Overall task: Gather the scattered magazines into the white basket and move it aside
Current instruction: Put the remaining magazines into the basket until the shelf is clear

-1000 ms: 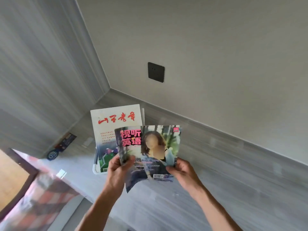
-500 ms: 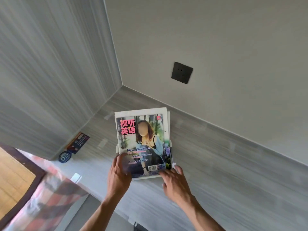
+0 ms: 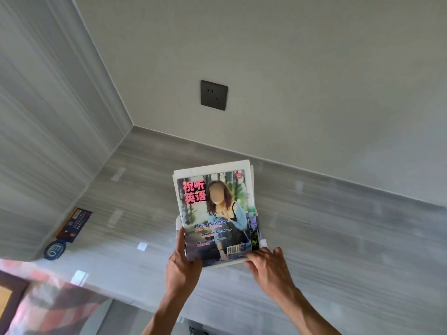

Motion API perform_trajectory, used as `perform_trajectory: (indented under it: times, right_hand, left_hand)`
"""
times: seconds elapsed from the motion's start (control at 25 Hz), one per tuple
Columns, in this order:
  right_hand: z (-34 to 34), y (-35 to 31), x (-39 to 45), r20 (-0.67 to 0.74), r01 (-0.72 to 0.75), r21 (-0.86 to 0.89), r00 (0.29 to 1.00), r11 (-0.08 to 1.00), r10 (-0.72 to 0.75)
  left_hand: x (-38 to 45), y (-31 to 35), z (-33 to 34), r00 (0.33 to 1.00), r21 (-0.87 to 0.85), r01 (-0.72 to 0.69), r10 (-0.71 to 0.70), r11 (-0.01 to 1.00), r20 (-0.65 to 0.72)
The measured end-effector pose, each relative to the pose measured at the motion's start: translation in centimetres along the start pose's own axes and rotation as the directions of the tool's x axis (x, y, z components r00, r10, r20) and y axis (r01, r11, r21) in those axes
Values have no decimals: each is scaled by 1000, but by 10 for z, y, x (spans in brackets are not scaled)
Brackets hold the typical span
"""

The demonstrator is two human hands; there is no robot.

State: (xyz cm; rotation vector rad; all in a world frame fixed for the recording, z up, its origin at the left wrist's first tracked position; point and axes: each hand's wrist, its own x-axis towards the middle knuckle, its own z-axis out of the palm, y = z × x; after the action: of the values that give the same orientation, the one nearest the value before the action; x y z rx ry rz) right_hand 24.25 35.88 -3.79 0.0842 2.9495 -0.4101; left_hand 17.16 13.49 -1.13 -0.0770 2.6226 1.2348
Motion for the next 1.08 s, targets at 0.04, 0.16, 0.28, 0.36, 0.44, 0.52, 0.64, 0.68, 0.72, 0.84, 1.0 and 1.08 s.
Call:
perform_trajectory:
  times: [0.04,0.16,0.28,0.36,0.44,0.52,0.64,0.68,0.72,0.84,1.0,1.08]
  right_hand:
    - [-4,12,-8,12,-28,0,1000,1000,28]
    - [-16,50,-42,37,-105,-10,994,994,105]
    - [-17,89,-90,24,-200,-16,979,980,200]
    - [-15,106,-124,36,-268,-5,963,963,268]
    - [-13,116,-154,65,-319,65,947,945,315]
    - [-24,130,-174,123,-343,206,938,916,323]
    - [-63,161,-174,46,-366,639,896,676,442]
    - [-76,174,-165,-34,-338,734,848,589,529]
    - [-90,187,-154,-63,-315,801,801,510,595]
    - [-108,209,-106,180,-366,894,820,257,543]
    - [-89,212,-68,227,-341,926,845,161,485]
    - [-80,212,-65,179,-303,932,863,199,473]
  left_hand:
    - [-6,8,10,999,0,-10,10,1000,33]
    - [-28,32,43,992,7,-58,57,998,112]
    - [-50,55,82,971,22,-144,137,989,194]
    - [-63,67,108,954,19,-170,159,985,255]
    - [-74,75,127,938,6,-169,159,986,308]
    - [-80,81,138,921,-80,-145,164,986,355]
    - [-64,94,141,933,-253,-69,153,965,327]
    - [-50,100,139,947,-253,-77,150,964,282]
    - [-36,108,138,949,-249,-96,164,964,269]
    - [0,138,145,856,-349,10,173,937,488]
    - [8,156,168,795,-388,154,119,909,595]
    - [3,150,173,842,-433,103,153,895,517]
